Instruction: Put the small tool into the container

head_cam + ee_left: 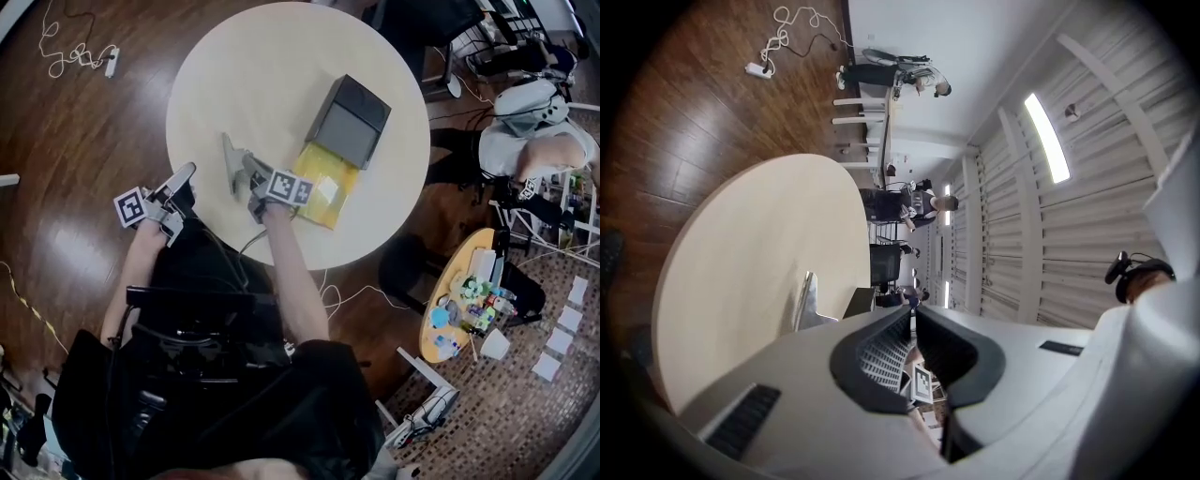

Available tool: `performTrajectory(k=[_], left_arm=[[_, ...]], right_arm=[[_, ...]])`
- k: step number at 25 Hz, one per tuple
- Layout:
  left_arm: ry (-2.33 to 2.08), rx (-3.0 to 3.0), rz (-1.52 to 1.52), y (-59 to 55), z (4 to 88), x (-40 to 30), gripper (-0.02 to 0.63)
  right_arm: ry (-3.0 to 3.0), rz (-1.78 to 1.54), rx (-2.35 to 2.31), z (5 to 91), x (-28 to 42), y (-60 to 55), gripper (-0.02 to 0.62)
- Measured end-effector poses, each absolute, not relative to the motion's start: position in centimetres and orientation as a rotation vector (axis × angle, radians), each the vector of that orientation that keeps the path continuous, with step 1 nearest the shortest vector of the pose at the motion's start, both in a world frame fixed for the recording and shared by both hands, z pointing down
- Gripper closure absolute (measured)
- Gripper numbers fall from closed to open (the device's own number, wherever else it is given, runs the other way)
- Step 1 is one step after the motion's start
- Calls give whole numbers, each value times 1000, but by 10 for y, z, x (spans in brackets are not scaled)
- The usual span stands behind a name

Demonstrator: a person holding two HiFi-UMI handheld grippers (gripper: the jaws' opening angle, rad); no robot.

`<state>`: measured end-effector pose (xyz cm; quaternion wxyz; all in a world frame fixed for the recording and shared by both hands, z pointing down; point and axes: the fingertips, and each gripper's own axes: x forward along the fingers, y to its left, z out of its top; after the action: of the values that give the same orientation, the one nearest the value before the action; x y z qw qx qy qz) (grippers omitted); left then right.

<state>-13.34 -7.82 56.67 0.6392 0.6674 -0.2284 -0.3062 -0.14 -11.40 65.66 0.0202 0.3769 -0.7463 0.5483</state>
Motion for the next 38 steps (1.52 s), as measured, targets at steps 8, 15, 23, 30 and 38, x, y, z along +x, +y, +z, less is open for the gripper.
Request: performTrajectory(k=[8, 15, 23, 30, 38], left_arm=[[-483, 1540, -634, -79, 567, -108, 586], [-454, 1550, -589, -77, 565, -85, 586], [-467, 1564, -570, -75, 562, -80, 586], [-501, 1559, -581, -74, 563, -86, 586], [-520, 1560, -586, -69, 560, -83, 586]], right_arm=[[-2387, 1801, 1312, 615, 57, -84, 606], [-2416, 1830, 1559, 588, 142, -61, 606], [-2453, 1793, 1748, 584, 214, -59, 606], [-2292, 1837, 1915, 608, 254, -57, 606], [-2193, 1850, 1996, 629, 277, -58, 606]])
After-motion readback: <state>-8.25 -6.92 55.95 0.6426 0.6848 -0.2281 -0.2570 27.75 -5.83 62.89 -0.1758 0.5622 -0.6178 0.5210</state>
